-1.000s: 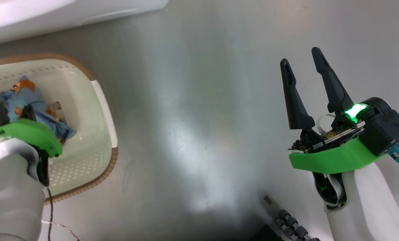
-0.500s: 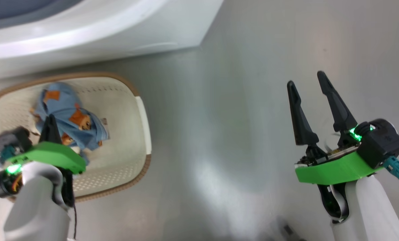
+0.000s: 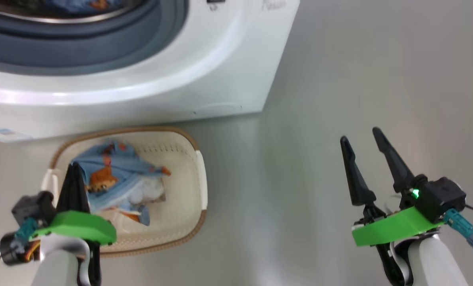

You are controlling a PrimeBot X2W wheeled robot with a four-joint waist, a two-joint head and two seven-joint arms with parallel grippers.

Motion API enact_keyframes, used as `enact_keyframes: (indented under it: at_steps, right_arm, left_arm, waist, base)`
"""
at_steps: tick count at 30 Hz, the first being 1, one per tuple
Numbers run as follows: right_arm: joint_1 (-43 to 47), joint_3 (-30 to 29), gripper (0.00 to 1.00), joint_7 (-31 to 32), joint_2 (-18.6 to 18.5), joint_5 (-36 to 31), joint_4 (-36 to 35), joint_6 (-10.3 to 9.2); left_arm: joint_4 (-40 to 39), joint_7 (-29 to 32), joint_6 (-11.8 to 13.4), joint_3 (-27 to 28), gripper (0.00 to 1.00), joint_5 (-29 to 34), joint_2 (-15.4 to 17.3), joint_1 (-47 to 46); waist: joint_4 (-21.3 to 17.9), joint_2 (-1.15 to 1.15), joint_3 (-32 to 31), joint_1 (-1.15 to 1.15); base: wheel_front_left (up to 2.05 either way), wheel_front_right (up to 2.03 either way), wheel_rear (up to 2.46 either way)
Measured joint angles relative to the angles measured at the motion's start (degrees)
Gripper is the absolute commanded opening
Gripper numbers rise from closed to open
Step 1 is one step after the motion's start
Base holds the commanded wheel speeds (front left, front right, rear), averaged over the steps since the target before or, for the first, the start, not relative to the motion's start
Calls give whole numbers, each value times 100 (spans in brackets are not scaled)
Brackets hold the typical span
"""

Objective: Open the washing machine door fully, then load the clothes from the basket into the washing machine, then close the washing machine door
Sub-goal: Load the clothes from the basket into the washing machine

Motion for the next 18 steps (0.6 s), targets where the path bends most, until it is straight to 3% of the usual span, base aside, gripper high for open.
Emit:
enact_keyframes:
  at_steps: [18]
  right_arm:
    - [981, 30, 100, 282, 8, 4, 142, 0]
  left_arm:
    - [-1800, 96, 78, -11, 0, 463, 172, 1789]
  waist:
    - [273, 0, -1712, 0]
  base:
    - [0, 0, 0]
